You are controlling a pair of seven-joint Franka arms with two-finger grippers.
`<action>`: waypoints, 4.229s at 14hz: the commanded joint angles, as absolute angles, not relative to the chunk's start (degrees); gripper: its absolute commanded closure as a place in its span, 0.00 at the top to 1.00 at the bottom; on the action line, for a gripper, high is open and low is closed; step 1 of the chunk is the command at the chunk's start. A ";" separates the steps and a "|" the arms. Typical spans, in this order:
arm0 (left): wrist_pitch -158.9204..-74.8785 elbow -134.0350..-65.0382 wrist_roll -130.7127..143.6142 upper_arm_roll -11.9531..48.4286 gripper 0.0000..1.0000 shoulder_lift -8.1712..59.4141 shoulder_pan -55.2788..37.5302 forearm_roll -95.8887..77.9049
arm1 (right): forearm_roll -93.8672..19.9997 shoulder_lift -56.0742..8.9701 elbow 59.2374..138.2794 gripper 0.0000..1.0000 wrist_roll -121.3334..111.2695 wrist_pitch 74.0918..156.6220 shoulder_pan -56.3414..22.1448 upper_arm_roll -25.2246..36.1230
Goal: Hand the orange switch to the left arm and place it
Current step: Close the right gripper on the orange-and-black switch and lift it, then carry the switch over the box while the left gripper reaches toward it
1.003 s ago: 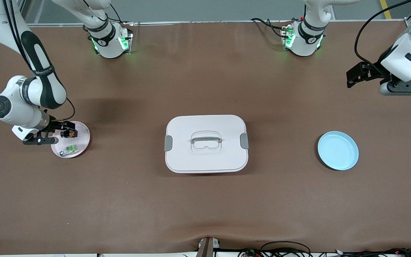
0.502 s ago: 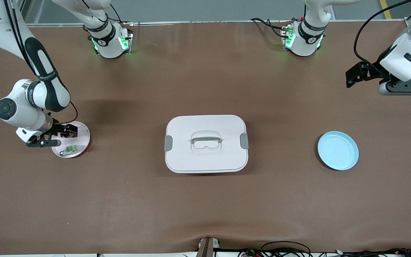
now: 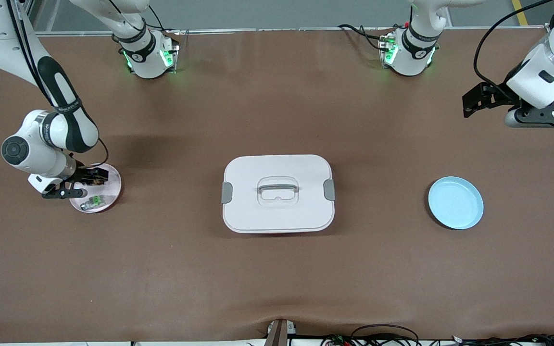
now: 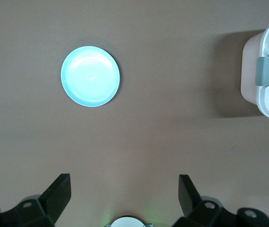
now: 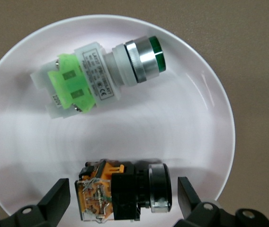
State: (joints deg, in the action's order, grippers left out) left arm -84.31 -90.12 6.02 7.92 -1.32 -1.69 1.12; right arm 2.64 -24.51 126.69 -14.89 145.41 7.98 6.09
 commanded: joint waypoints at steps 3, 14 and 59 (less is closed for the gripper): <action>-84.73 -90.09 5.01 8.09 1.00 -1.67 -1.14 1.23 | 2.29 -25.05 126.12 0.73 -15.55 145.72 8.09 5.71; -86.40 -90.09 5.01 8.17 1.00 -1.14 -1.32 1.23 | 2.37 -21.37 125.60 0.34 -18.02 139.78 8.26 5.62; -106.34 -102.20 35.96 31.82 1.00 -4.65 -1.06 -37.51 | -38.85 -14.68 83.85 0.34 94.83 115.14 -44.82 5.01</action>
State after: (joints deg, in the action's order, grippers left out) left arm -104.33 -97.39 37.28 31.86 0.17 -2.13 -33.57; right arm -37.84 -13.34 85.77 93.25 114.87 -43.49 4.33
